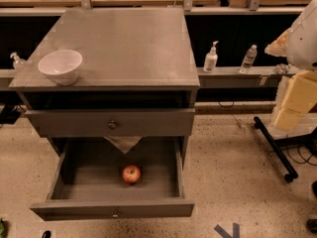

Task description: Pick apple from middle drawer and place on counter

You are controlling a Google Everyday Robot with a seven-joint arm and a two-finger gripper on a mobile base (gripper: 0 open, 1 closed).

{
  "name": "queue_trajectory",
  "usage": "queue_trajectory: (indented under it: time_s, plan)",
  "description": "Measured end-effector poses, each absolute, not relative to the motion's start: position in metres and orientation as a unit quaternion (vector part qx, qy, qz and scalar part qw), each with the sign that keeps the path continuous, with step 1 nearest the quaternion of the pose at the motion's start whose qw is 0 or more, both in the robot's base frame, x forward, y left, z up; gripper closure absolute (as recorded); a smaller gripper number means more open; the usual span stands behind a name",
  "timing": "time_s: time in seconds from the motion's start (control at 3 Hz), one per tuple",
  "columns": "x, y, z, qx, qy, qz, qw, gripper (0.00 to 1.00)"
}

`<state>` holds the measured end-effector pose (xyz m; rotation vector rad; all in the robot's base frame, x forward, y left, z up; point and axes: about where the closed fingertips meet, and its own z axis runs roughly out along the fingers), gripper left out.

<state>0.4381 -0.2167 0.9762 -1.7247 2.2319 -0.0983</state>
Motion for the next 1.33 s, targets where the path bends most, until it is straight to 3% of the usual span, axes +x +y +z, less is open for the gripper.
queue_trajectory:
  time_s: [0.33,0.67,1.0,1.33]
  plan:
    - [0.439,-0.214,0.978,-0.606,0.778,-0.036,0.161,0.0]
    - [0.441,-0.159,0.975,-0.662,0.73,-0.047,0.162,0.0]
    - [0.427,-0.059,0.961,-0.751,0.638,-0.05,0.161,0.0]
    - [0.419,-0.04,0.962,-0.764,0.622,-0.051,0.162,0.0]
